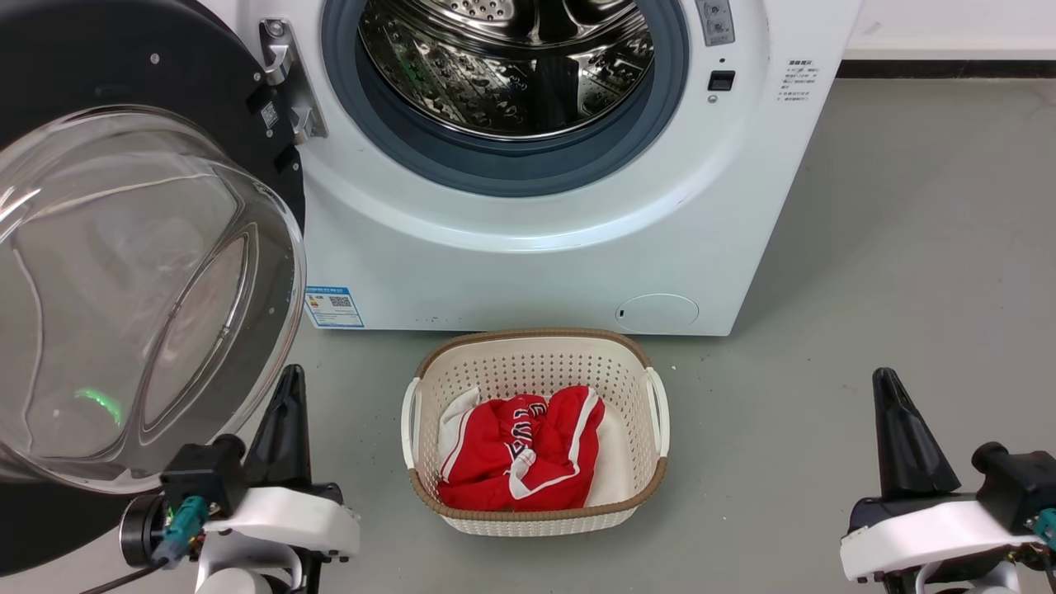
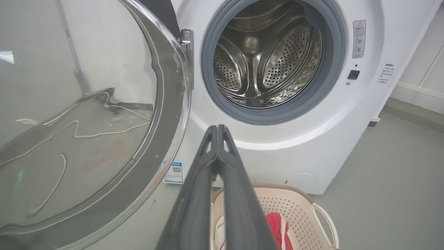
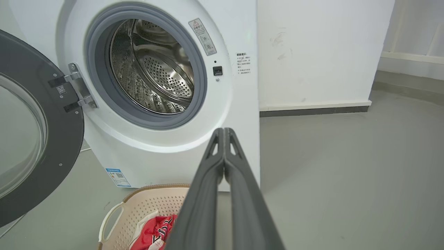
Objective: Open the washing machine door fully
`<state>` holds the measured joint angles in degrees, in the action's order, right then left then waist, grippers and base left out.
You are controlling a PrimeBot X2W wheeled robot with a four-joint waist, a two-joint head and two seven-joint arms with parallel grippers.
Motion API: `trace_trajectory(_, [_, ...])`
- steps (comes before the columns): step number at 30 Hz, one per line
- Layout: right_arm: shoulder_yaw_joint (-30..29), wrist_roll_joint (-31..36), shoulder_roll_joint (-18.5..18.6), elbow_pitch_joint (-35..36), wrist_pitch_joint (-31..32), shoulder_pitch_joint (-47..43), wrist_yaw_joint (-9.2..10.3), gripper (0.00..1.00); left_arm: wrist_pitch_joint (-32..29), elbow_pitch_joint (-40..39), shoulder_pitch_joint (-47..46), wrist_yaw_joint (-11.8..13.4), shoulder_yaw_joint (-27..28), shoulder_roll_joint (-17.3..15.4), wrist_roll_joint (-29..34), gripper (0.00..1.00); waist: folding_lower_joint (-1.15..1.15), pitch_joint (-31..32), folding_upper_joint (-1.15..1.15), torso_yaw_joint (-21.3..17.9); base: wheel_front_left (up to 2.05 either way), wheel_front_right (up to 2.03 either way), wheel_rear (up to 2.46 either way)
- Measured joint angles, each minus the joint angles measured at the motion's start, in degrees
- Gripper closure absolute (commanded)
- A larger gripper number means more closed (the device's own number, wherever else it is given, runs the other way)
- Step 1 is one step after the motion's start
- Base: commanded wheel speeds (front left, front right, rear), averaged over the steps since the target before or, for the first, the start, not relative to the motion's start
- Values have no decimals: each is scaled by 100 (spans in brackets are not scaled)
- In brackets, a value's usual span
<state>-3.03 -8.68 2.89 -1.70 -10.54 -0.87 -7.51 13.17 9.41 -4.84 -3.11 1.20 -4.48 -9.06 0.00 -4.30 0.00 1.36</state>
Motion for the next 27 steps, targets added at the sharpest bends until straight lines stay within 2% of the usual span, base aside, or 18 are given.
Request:
trace_trajectory(12, [26, -1437, 47, -205, 207, 44, 0, 100, -294, 36, -1, -65, 74, 19, -1357, 100, 0, 41, 0, -14, 0, 0, 0])
trace_trajectory(27, [40, -2929, 88, -412, 446, 162, 1, 100, -623, 121, -1, -142, 144, 60, -2794, 100, 0, 91, 0, -31, 0, 0, 0])
